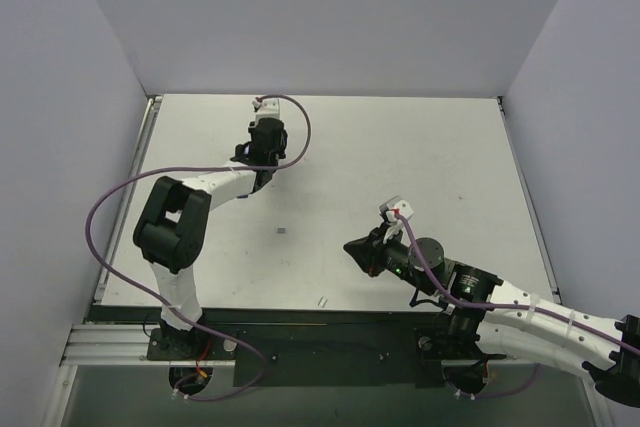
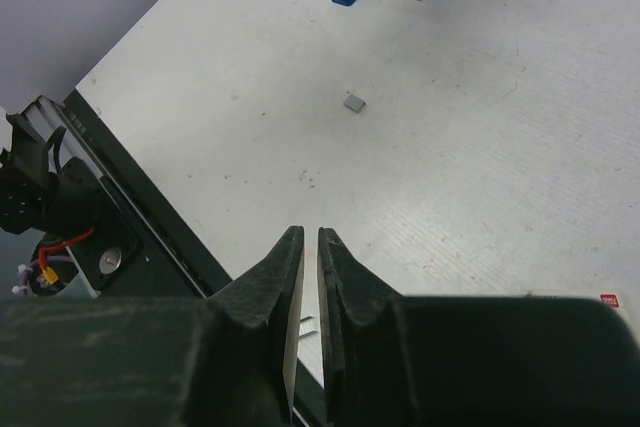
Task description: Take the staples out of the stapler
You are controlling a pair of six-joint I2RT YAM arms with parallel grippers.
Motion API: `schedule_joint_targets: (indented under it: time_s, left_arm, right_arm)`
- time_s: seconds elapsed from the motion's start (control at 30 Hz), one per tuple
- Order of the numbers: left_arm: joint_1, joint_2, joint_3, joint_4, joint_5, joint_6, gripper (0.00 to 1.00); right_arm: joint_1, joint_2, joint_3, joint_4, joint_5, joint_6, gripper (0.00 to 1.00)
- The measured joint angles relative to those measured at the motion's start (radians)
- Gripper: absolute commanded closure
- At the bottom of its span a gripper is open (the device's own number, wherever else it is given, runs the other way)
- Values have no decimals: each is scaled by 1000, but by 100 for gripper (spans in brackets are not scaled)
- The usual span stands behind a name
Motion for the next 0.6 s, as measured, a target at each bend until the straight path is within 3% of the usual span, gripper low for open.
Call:
schedule_joint_targets:
  time_s: [0.23,0.33,0.47,0.6]
  left_arm:
    - [66,116,95,-68,48,-8,100]
    - [80,156,136,-102,55,-7,91]
    - [84,196,170,-132,60,-3,70]
    - [84,208,171,-149,64,0,59]
  right_arm:
    - [1,0,0,0,-4,0,91]
    - [1,0,0,0,-7,0,91]
    - [6,0,0,0,-11,0,87]
    - [6,0,0,0,-11,1,82]
